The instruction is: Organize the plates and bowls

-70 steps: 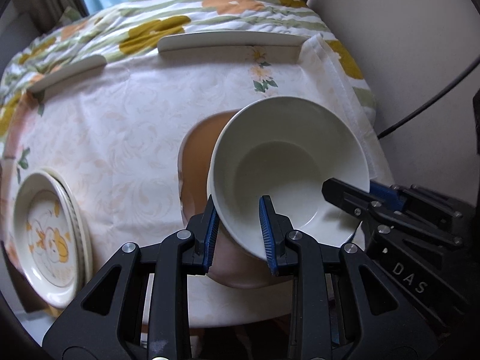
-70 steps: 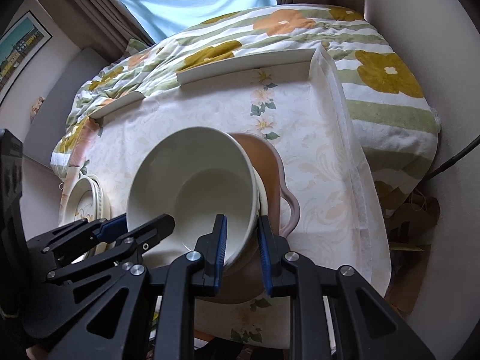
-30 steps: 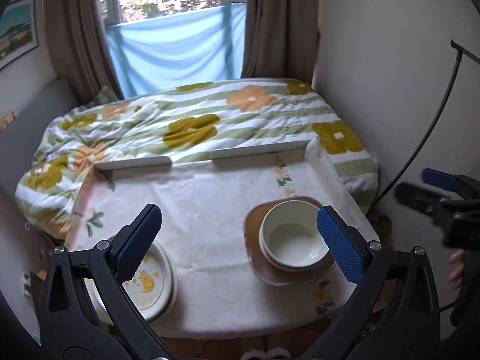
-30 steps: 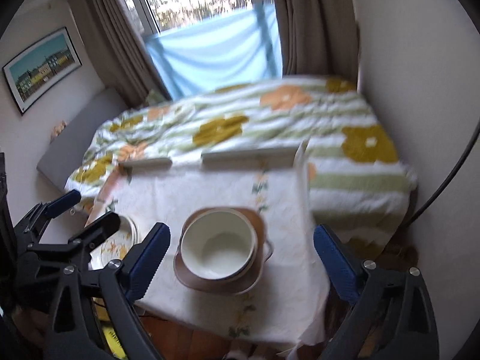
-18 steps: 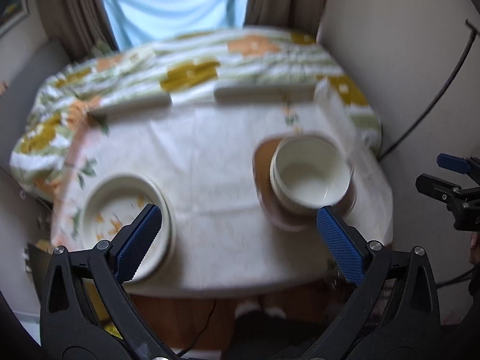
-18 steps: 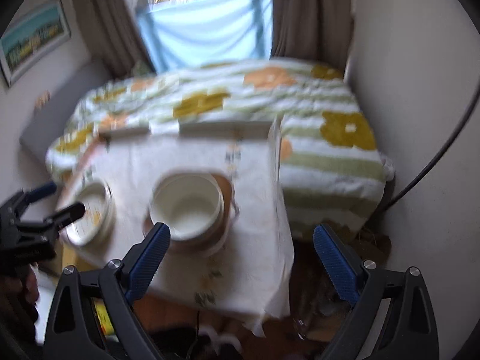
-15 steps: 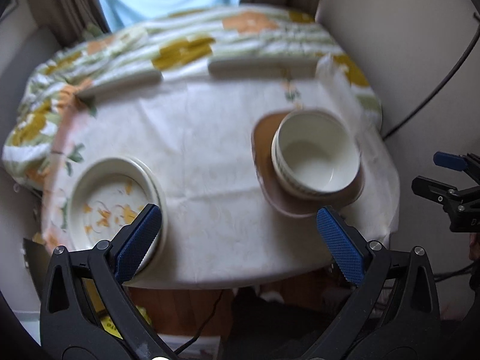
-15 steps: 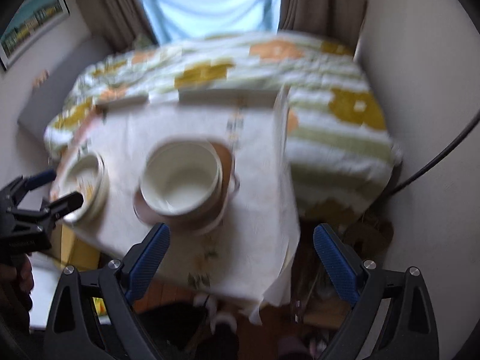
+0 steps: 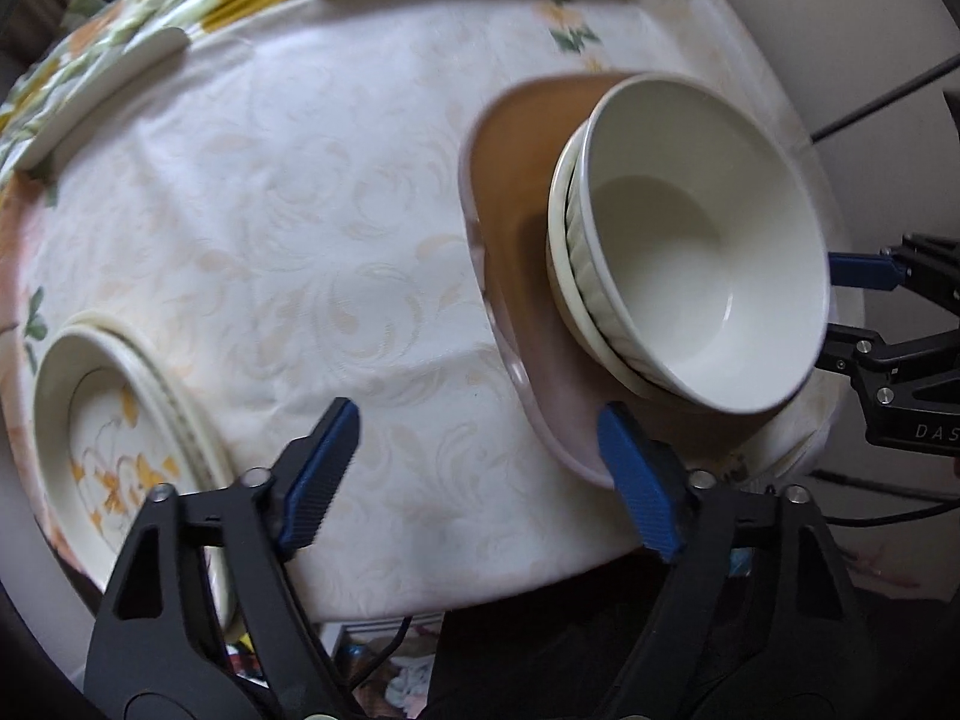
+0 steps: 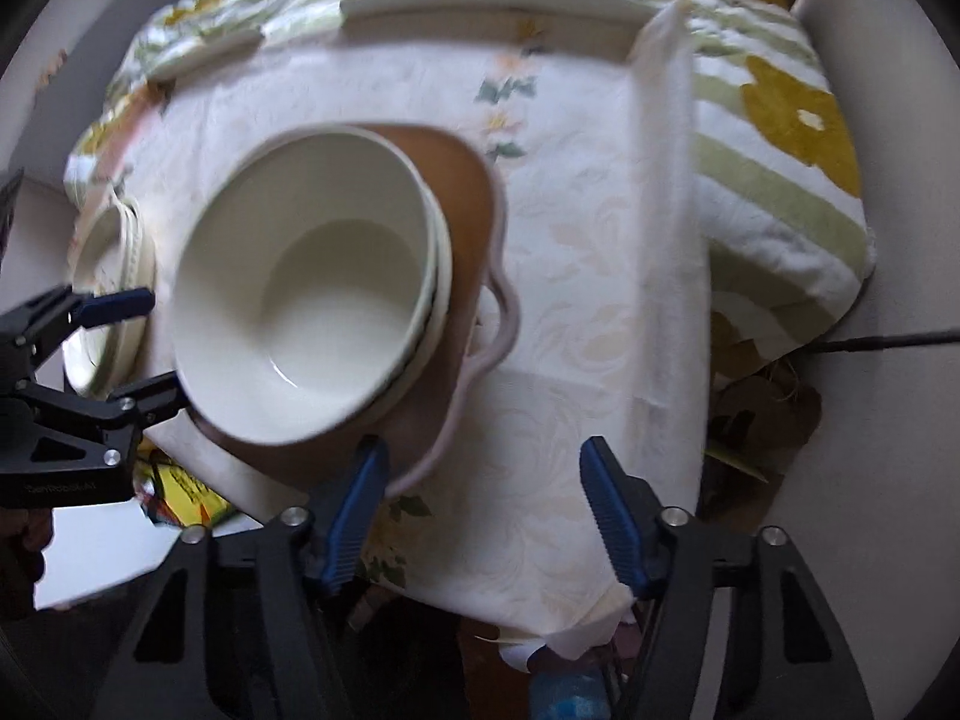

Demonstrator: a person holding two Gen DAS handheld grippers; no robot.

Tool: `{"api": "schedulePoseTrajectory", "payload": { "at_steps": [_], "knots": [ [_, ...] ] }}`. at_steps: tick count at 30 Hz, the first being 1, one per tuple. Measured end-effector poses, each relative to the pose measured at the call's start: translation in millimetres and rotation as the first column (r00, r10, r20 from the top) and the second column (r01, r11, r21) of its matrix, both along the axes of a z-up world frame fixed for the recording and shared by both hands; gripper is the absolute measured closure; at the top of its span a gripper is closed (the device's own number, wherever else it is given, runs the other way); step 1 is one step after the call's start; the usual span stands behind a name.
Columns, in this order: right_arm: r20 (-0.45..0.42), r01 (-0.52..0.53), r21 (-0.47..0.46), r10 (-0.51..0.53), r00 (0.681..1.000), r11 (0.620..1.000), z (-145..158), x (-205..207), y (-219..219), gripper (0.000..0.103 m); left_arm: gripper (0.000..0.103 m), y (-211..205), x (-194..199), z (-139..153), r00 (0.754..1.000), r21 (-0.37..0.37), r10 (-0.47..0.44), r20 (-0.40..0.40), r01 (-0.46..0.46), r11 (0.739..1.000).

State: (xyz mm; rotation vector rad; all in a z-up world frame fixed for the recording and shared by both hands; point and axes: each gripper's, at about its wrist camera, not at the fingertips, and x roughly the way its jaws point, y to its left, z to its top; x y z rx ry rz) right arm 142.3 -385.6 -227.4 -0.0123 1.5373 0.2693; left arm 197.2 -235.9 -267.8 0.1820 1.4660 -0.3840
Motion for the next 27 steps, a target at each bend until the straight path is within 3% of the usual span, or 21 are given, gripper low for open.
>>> {"api": "schedulePoseTrajectory", "payload": {
  "at_steps": [4,6,10,15,27],
  "knots": [
    [-0.050,-0.022,0.010,0.023,0.999,1.000,-16,7,8,0.053,0.039,-6,6,-12,0.999,-0.013,-0.023,-0.032,0.023,1.000],
    [-0.059,-0.017,0.026,0.019,0.998,1.000,-23,8,10,0.059,0.051,-10,8,-18,0.998,-0.022,-0.036,-0.043,0.035,0.999],
    [-0.026,-0.007,0.052,0.008,1.000,0.999,-30,5,13,0.072,0.065,-16,9,-26,0.998,-0.034,-0.050,-0.044,0.049,0.998],
    [0.032,-0.032,0.067,0.030,0.999,0.997,-33,-3,21,0.084,0.085,-27,3,-24,0.994,-0.055,-0.104,0.028,0.106,0.993],
    [0.141,-0.069,0.048,0.062,0.988,0.996,-25,-12,25,0.087,0.087,-37,-15,-16,0.976,0.001,-0.150,0.156,0.152,0.988]
  ]
}}
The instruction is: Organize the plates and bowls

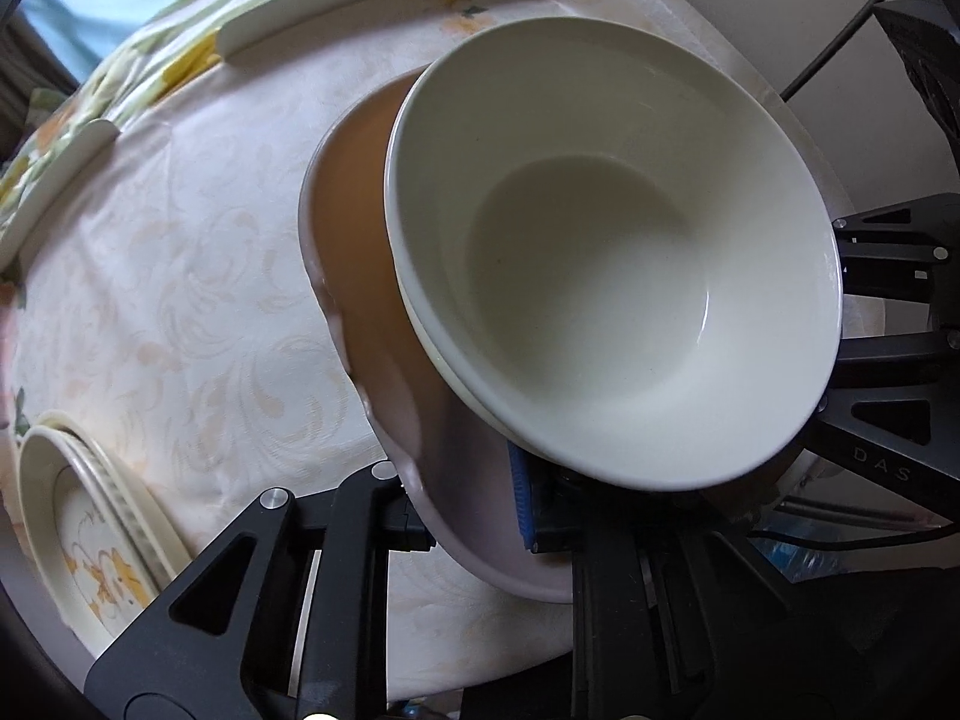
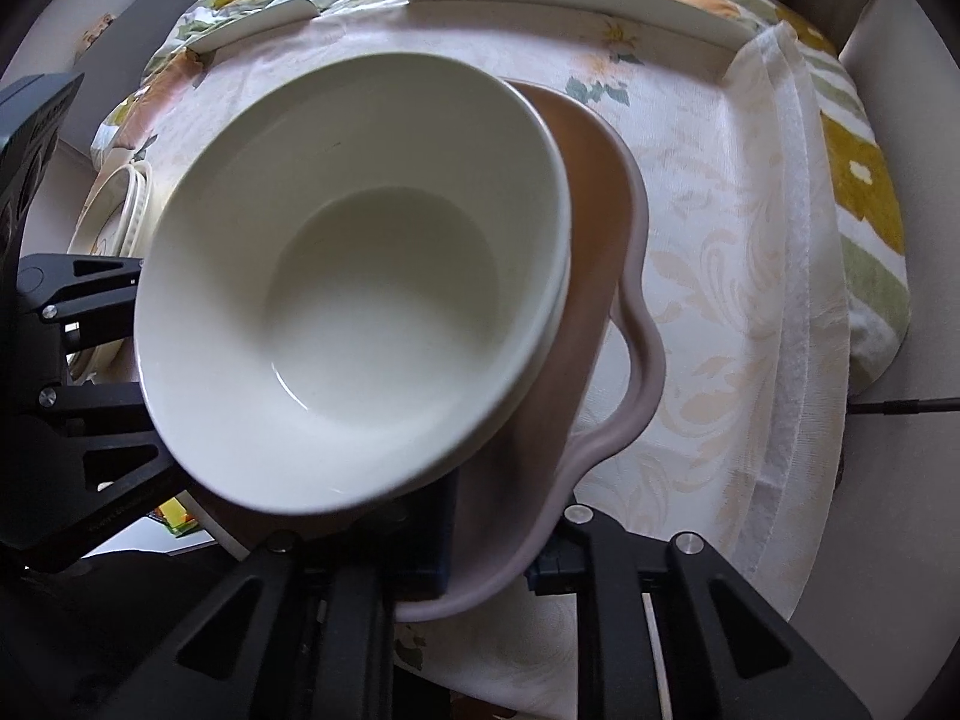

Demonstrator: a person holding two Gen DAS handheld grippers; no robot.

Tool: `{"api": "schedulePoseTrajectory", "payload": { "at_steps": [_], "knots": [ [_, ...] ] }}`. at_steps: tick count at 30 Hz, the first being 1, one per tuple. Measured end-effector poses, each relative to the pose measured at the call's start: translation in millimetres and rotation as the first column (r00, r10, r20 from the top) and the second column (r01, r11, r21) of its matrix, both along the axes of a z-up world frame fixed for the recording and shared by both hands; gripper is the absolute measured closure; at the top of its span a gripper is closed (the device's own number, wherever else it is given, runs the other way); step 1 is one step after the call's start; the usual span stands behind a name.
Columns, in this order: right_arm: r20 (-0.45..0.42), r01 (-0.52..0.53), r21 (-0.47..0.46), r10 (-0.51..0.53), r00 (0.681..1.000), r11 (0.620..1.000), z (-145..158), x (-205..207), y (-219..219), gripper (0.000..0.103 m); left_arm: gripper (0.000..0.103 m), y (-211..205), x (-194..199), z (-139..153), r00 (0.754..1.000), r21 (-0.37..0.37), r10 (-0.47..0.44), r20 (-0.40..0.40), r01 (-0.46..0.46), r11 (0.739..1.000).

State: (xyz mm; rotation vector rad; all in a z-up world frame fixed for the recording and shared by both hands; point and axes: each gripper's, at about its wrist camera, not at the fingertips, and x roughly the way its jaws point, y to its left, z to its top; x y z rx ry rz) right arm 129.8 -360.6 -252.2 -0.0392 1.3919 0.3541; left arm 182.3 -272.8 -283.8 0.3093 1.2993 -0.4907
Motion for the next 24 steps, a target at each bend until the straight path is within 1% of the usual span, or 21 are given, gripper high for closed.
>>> {"api": "schedulePoseTrajectory", "payload": {
  "at_steps": [2,5,9,13,16,19,21,24],
  "knots": [
    [0.008,0.001,0.004,-0.001,1.000,1.000,2,-2,0,0.087,0.087,9,-3,9,1.000,-0.008,0.012,0.010,-0.012,1.000],
    [0.031,-0.009,0.001,0.009,0.999,1.000,15,-5,-2,0.087,0.087,20,-9,25,0.999,-0.016,0.032,0.036,-0.031,0.999],
    [0.069,-0.031,0.002,0.031,0.997,1.000,43,-8,0,0.087,0.087,35,-21,53,0.995,-0.028,0.081,0.061,-0.080,0.996],
    [0.093,-0.070,0.013,0.069,0.993,0.997,72,-9,15,0.087,0.087,62,-30,84,0.987,-0.031,0.135,0.084,-0.132,0.991],
    [0.109,-0.104,0.016,0.102,0.989,0.994,90,-10,34,0.087,0.087,88,-32,99,0.981,-0.032,0.168,0.099,-0.165,0.986],
    [0.131,-0.129,0.020,0.125,0.983,0.991,101,-7,68,0.087,0.087,126,-38,112,0.976,-0.026,0.184,0.119,-0.182,0.983],
    [0.141,-0.141,0.019,0.137,0.980,0.990,106,-7,91,0.087,0.087,151,-38,116,0.975,-0.023,0.184,0.124,-0.183,0.983],
    [0.144,-0.144,0.018,0.140,0.980,0.989,106,-7,130,0.087,0.087,188,-31,110,0.977,-0.014,0.175,0.121,-0.175,0.984]
  ]
}}
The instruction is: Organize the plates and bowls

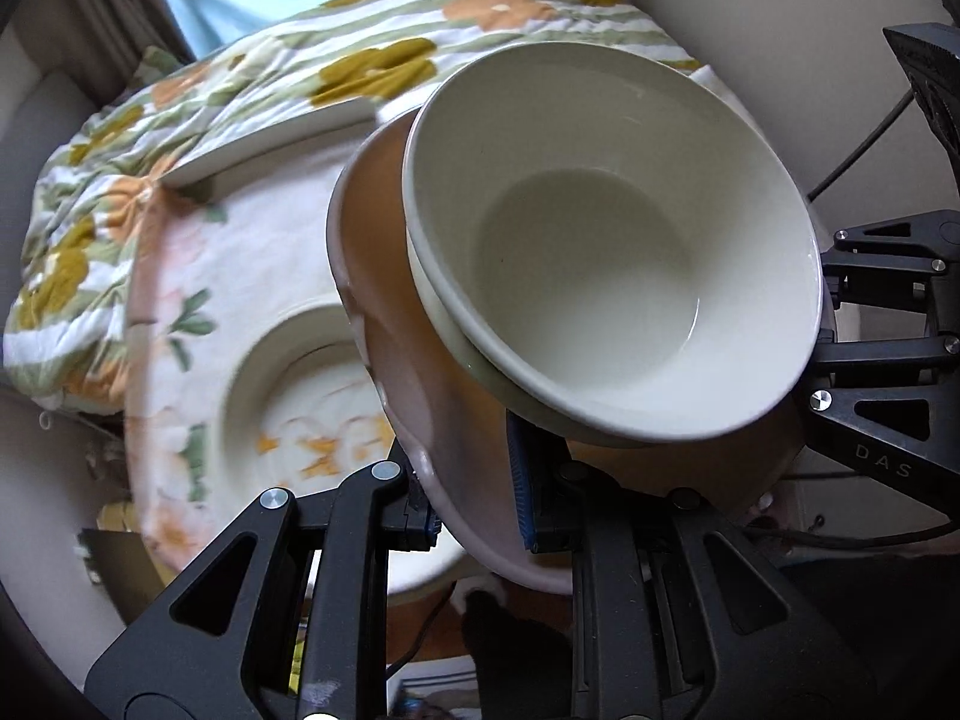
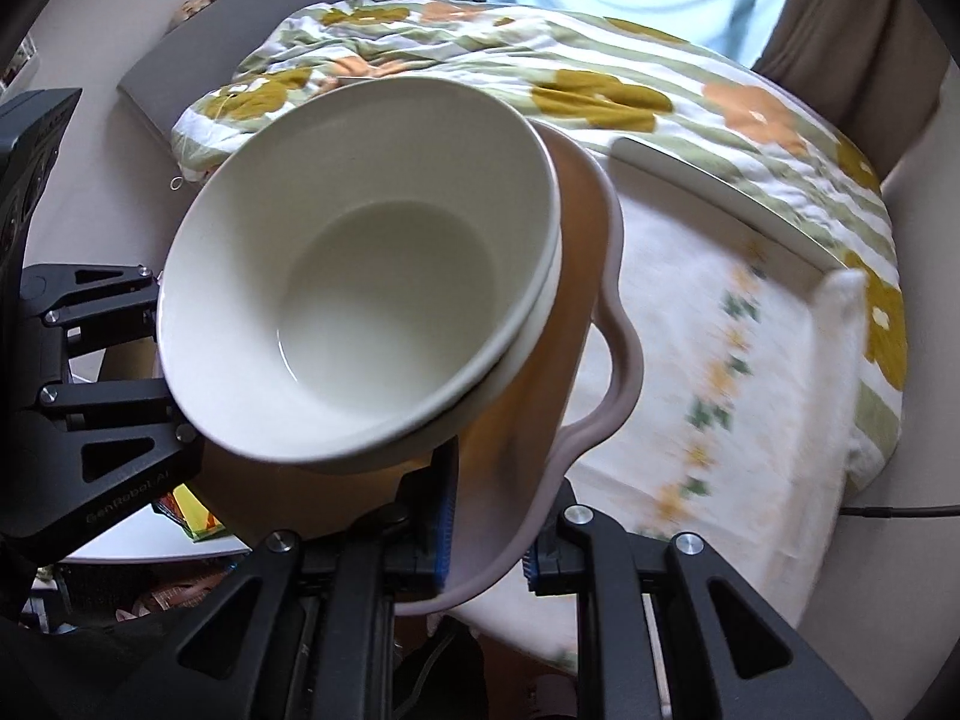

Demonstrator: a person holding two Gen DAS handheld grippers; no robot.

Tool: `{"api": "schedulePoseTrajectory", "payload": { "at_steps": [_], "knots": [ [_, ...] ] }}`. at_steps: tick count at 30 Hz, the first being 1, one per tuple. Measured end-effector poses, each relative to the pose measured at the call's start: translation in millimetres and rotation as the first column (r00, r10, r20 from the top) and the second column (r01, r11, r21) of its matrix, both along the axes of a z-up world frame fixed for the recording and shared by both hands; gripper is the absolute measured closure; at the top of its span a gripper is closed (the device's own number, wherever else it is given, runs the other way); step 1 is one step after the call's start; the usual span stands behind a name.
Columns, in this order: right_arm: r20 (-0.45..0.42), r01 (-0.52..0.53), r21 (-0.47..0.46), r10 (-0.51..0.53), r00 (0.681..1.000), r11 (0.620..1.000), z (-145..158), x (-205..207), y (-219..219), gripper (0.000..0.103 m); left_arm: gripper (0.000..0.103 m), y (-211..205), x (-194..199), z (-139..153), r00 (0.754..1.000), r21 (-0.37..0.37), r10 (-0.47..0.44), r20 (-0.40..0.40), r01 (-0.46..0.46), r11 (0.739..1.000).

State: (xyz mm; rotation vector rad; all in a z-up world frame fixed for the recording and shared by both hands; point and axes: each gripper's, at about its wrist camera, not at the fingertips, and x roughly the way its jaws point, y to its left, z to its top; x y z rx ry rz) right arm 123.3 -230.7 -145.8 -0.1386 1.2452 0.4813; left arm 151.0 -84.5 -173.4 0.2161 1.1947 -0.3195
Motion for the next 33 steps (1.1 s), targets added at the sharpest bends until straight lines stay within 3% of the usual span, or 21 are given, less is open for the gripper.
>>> {"api": "schedulePoseTrajectory", "payload": {
  "at_steps": [7,14,33],
  "knots": [
    [-0.059,0.042,0.031,-0.040,0.997,0.999,-23,2,78,0.087,0.087,75,14,-30,0.998,0.026,-0.041,-0.052,0.043,0.999],
    [-0.101,0.083,-0.001,-0.083,0.991,0.997,-48,1,127,0.087,0.087,112,17,-60,0.992,-0.002,-0.066,-0.108,0.066,0.998],
    [-0.074,0.158,-0.017,-0.159,0.985,0.987,-63,1,141,0.087,0.087,124,26,-76,0.991,-0.015,-0.108,-0.079,0.108,0.994]
  ]
}}
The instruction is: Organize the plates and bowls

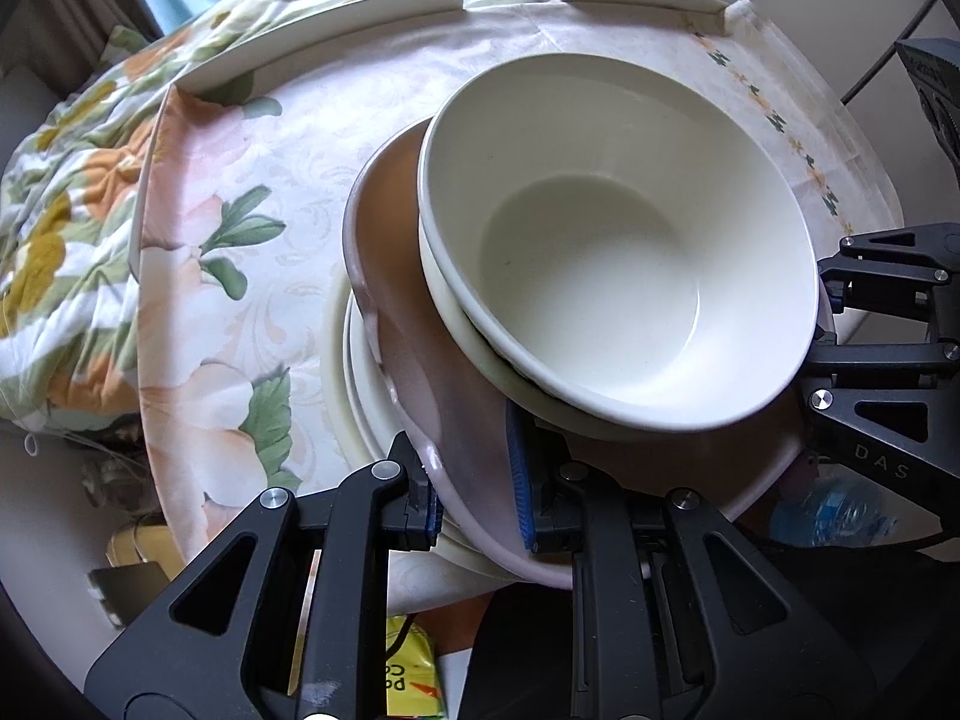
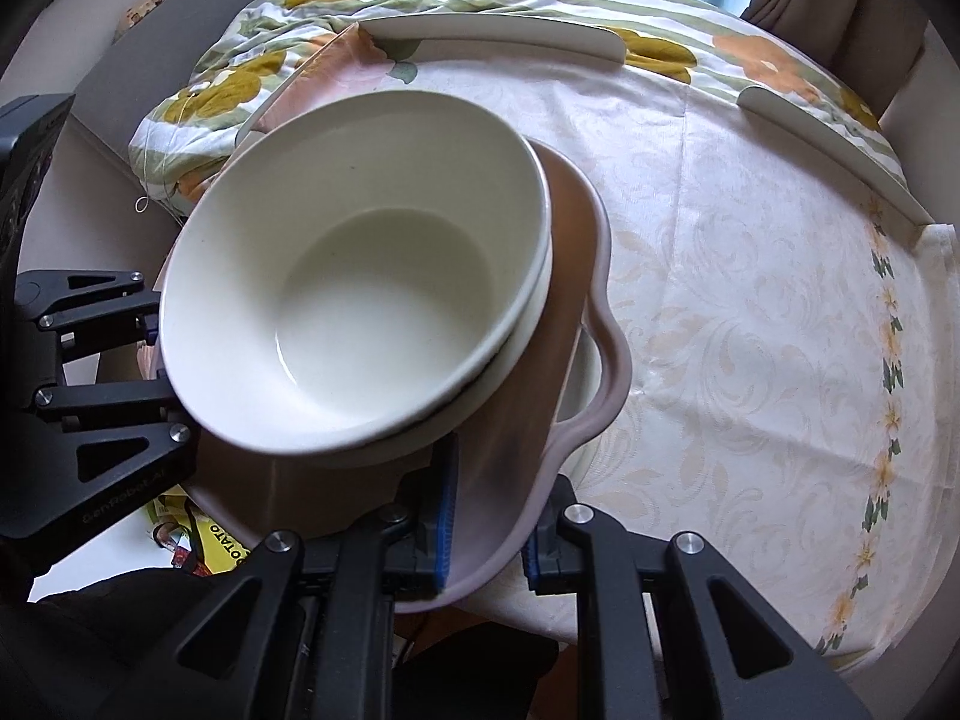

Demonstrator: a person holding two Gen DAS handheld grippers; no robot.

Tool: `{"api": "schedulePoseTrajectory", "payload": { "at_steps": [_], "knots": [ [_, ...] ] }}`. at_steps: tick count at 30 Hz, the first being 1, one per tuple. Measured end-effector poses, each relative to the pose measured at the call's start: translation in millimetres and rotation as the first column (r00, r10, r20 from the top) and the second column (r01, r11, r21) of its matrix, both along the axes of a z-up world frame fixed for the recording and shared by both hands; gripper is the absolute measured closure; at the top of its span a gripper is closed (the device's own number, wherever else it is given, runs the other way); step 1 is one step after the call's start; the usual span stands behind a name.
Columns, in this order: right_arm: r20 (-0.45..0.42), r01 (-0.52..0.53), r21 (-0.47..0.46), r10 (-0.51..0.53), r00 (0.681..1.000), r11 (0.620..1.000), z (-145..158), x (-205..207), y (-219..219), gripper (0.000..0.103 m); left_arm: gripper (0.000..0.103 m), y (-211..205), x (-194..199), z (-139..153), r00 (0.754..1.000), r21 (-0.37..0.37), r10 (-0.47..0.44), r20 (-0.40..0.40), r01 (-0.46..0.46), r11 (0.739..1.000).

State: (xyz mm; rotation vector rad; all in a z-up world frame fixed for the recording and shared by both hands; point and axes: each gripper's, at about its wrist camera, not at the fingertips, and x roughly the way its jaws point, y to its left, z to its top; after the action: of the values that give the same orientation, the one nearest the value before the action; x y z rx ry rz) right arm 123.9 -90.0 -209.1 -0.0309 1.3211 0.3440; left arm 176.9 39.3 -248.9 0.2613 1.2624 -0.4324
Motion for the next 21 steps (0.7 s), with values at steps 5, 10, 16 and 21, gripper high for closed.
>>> {"api": "schedulePoseTrajectory", "payload": {
  "at_steps": [5,10,16,21],
  "knots": [
    [-0.032,0.017,0.011,-0.016,0.999,1.000,0,3,-2,0.087,0.087,0,0,8,1.000,0.042,-0.012,0.019,0.011,0.999],
    [-0.062,0.034,0.019,-0.033,0.998,0.999,2,3,-3,0.087,0.087,-2,-3,7,1.000,0.070,-0.016,0.004,0.016,0.997],
    [-0.044,0.051,0.006,-0.050,0.998,0.999,12,2,-10,0.080,0.086,-3,-4,9,1.000,0.092,-0.012,-0.004,0.012,0.996],
    [-0.043,0.064,0.000,-0.064,0.997,0.998,21,-1,-17,0.061,0.086,-4,-7,21,1.000,0.121,-0.024,0.004,0.023,0.992]
  ]
}}
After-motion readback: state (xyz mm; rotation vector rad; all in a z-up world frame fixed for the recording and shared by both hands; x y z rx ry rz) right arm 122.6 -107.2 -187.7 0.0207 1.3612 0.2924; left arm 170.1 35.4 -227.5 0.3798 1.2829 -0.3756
